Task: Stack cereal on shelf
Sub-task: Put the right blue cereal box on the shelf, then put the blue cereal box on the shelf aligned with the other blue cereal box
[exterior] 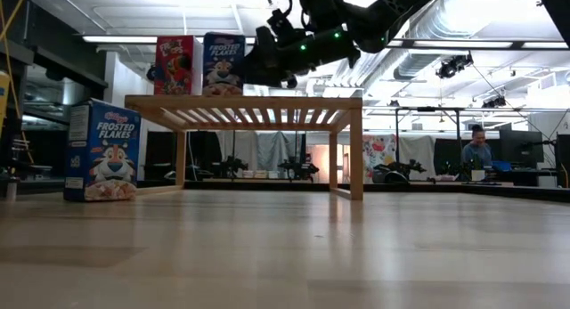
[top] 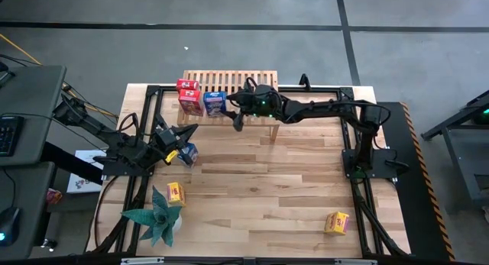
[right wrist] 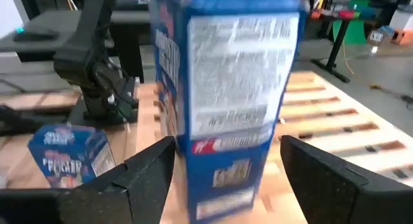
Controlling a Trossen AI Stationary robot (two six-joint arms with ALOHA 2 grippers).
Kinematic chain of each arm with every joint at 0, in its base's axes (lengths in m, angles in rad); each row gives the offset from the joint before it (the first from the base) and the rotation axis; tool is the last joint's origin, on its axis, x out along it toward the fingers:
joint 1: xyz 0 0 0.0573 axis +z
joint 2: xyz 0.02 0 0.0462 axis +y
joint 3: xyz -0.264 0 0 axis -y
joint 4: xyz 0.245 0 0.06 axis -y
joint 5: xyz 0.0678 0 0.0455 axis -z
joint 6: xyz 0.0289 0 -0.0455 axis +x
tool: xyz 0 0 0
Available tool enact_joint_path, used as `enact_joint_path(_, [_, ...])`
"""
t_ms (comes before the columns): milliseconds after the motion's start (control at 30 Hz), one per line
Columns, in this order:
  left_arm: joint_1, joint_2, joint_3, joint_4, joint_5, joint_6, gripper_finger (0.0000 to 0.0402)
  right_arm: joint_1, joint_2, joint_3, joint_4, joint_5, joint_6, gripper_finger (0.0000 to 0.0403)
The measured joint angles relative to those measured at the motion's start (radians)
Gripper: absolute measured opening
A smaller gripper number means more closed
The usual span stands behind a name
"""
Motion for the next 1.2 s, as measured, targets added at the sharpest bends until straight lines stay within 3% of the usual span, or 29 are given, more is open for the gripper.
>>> enact_joint_path(367, [0.000, 0.000, 0.000, -0.001, 0.000, -0.008, 0.0000, -0.007, -0.161, 0.000, -0.278, -0.020, -0.077, 0.0275])
enact_joint_path(733, [-0.002, 0.000, 0.000, -0.003, 0.000, -0.011, 0.0000, -0.012, -0.340, -0.016, -0.762, -0.031, -0.138, 0.0275])
enact_joint_path(967, [-0.002, 0.000, 0.000, -0.031, 0.000, -0.044, 0.0000, -0.009, -0.553, -0.288, -0.718, 0.027, -0.087, 0.0275])
enact_joint_path(1200, [-0.001, 0.000, -0.001, -0.031, 0.000, -0.034, 0.0000, 0.015, -0.901, -0.664, -0.276, 0.027, 0.020, 0.0275])
